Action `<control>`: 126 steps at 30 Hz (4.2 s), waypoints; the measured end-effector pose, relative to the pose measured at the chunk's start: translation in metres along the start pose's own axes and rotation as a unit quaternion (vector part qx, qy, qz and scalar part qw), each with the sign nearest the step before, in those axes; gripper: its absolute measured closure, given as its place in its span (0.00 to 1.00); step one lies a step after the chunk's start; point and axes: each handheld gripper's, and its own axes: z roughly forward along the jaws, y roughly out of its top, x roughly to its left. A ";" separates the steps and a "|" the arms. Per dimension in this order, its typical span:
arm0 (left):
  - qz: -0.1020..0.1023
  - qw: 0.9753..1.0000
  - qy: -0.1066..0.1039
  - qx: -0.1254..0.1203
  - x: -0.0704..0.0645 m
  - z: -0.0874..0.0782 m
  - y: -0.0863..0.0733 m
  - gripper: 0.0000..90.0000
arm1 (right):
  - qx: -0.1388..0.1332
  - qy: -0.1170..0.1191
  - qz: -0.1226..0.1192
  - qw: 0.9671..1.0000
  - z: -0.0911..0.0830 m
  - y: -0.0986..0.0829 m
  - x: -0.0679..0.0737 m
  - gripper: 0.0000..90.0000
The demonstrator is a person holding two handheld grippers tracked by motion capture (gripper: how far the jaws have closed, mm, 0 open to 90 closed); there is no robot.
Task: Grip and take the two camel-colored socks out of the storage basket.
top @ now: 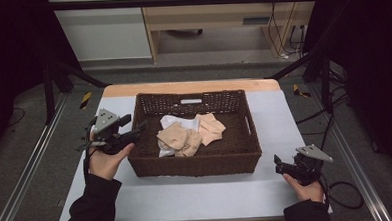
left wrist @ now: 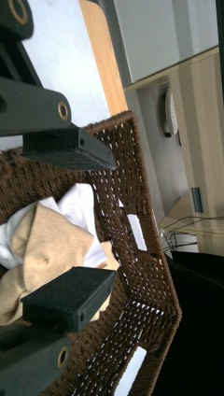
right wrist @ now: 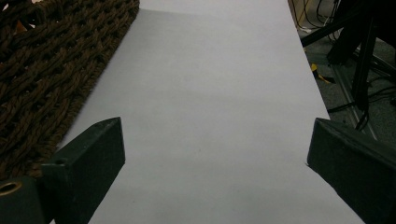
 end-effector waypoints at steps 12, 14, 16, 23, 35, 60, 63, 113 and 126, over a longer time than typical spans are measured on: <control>-0.015 1.000 -0.012 0.001 -0.005 0.024 0.015 0.44 | -0.002 0.000 0.002 1.000 0.000 0.000 0.000 0.05; -0.011 1.000 -0.013 0.006 -0.007 0.029 0.016 0.44 | -0.002 0.001 0.002 1.000 0.000 0.000 0.000 0.05; -0.008 1.000 -0.018 0.012 -0.009 0.037 0.018 0.44 | -0.002 0.001 0.002 1.000 0.000 0.000 0.000 0.05; -0.004 0.999 -0.025 0.030 -0.015 0.058 0.018 0.44 | -0.002 0.002 0.002 1.000 0.000 0.000 0.000 0.05; 0.016 0.998 -0.025 0.061 -0.018 0.092 0.006 0.42 | -0.004 0.003 0.001 1.000 0.001 0.000 -0.001 0.05; 0.035 0.984 -0.039 0.172 -0.019 0.136 -0.034 0.46 | -0.002 0.004 0.002 1.000 0.001 0.000 0.000 0.05; 0.044 0.980 -0.039 0.191 -0.019 0.140 -0.038 0.46 | 0.000 0.004 0.002 1.000 0.002 0.000 0.000 0.05; 0.019 0.996 -0.072 0.055 -0.015 0.088 -0.004 0.94 | 0.000 0.001 0.002 1.000 0.001 0.001 -0.001 0.05; 0.014 0.997 -0.071 -0.008 -0.014 0.050 0.020 0.94 | -0.001 -0.001 0.001 1.000 0.001 0.001 -0.002 0.05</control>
